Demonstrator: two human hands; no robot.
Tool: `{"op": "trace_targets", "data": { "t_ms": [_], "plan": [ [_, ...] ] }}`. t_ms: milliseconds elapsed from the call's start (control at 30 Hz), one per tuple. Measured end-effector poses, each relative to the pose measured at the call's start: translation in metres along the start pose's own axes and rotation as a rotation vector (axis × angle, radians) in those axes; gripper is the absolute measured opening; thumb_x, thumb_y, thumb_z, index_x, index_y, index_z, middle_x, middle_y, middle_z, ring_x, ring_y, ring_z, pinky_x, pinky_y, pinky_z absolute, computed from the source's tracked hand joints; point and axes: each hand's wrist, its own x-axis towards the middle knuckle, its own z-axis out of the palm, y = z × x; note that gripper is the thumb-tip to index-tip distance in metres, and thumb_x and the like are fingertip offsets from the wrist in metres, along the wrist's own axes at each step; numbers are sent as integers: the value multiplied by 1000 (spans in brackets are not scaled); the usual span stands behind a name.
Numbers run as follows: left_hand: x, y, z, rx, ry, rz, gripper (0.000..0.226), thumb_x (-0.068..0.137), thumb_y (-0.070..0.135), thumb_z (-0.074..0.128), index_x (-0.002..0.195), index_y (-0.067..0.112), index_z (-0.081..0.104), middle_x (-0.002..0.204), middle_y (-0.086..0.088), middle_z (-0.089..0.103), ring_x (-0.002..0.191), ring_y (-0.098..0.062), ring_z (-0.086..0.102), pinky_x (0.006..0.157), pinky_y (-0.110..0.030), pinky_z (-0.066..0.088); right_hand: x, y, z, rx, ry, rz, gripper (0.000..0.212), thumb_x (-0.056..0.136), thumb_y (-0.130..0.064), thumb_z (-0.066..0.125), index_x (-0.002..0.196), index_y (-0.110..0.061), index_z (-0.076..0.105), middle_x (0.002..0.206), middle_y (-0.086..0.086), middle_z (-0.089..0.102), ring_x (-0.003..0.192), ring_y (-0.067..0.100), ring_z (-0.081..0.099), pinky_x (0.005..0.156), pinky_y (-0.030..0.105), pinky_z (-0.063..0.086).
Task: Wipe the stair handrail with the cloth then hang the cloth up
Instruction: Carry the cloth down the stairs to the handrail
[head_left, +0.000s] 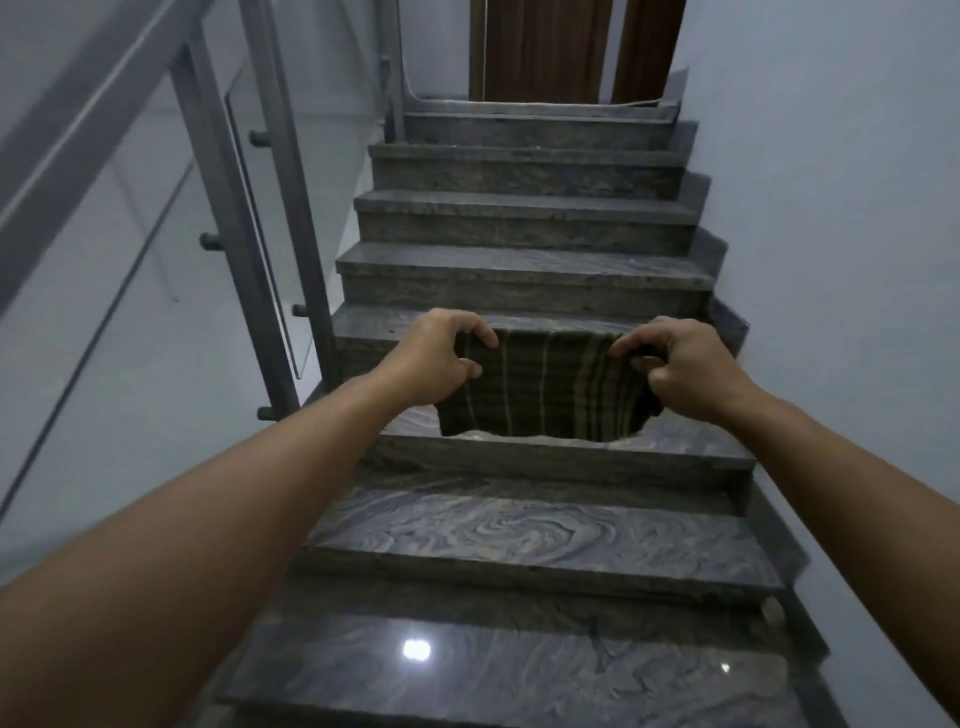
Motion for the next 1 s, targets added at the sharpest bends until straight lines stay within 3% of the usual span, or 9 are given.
{"op": "trace_targets", "data": {
  "t_ms": [100, 133, 233, 367, 433, 633, 733, 900, 1000],
  "plan": [
    [44, 5, -38, 44, -10, -2, 32, 82, 7, 69, 102, 32, 63, 113, 5, 53, 100, -11, 53, 68, -20, 49, 53, -11, -15, 53, -44, 21, 36, 83, 12, 56, 105, -13, 70, 105, 0, 58, 100, 15, 55, 73, 11, 46],
    [59, 7, -48, 43, -8, -9, 32, 82, 8, 69, 101, 33, 64, 113, 5, 54, 100, -11, 52, 70, -22, 50, 70, -13, -20, 47, -41, 16, 37, 83, 13, 56, 105, -13, 71, 105, 0, 58, 100, 15, 55, 73, 11, 45],
    [105, 10, -72, 40, 10, -28, 32, 81, 8, 71, 98, 35, 64, 116, 3, 54, 104, -14, 53, 79, -29, 54, 122, -15, -38, -36, 7, -31, 34, 82, 10, 59, 102, -14, 73, 102, 2, 62, 101, 20, 57, 86, 26, 49],
    [165, 15, -92, 74, 64, -23, 29, 82, 8, 70, 103, 27, 66, 116, 0, 55, 101, -15, 53, 67, -16, 47, 193, -9, -54, -89, 61, -89, 23, 85, -1, 62, 98, -16, 74, 96, 1, 64, 97, 23, 61, 86, 33, 50],
    [195, 20, -102, 81, 92, -32, 28, 83, 7, 69, 103, 26, 65, 113, 0, 54, 99, -15, 53, 66, -17, 47, 229, -7, -62, -77, 76, -122, 19, 87, -6, 62, 99, -15, 74, 98, 2, 64, 96, 23, 60, 85, 39, 53],
    [275, 32, -157, 130, 143, -96, 30, 82, 8, 69, 103, 30, 64, 113, 4, 53, 107, -19, 54, 83, -32, 55, 340, -14, -88, -56, 24, -162, 30, 80, 4, 65, 102, -16, 71, 102, 1, 62, 98, 23, 60, 86, 42, 55],
    [305, 39, -195, 152, 185, -104, 28, 84, 9, 68, 106, 27, 66, 116, 2, 55, 109, -20, 54, 90, -37, 54, 389, -35, -97, -25, 26, -168, 34, 76, 11, 60, 92, -19, 65, 99, 4, 61, 94, 27, 60, 80, 44, 56],
    [347, 40, -265, 185, 246, -123, 25, 89, 9, 62, 107, 25, 67, 109, 6, 51, 105, -16, 50, 86, -27, 48, 473, -72, -106, 3, 43, -223, 30, 78, 9, 55, 87, -19, 58, 97, 5, 59, 90, 27, 58, 76, 50, 55],
    [373, 33, -309, 234, 308, -119, 26, 88, 8, 63, 108, 23, 67, 112, 3, 54, 109, -19, 51, 88, -30, 49, 526, -99, -105, 11, 83, -230, 28, 77, 8, 56, 82, -19, 61, 92, 4, 60, 86, 26, 58, 75, 50, 55]
  ]
}}
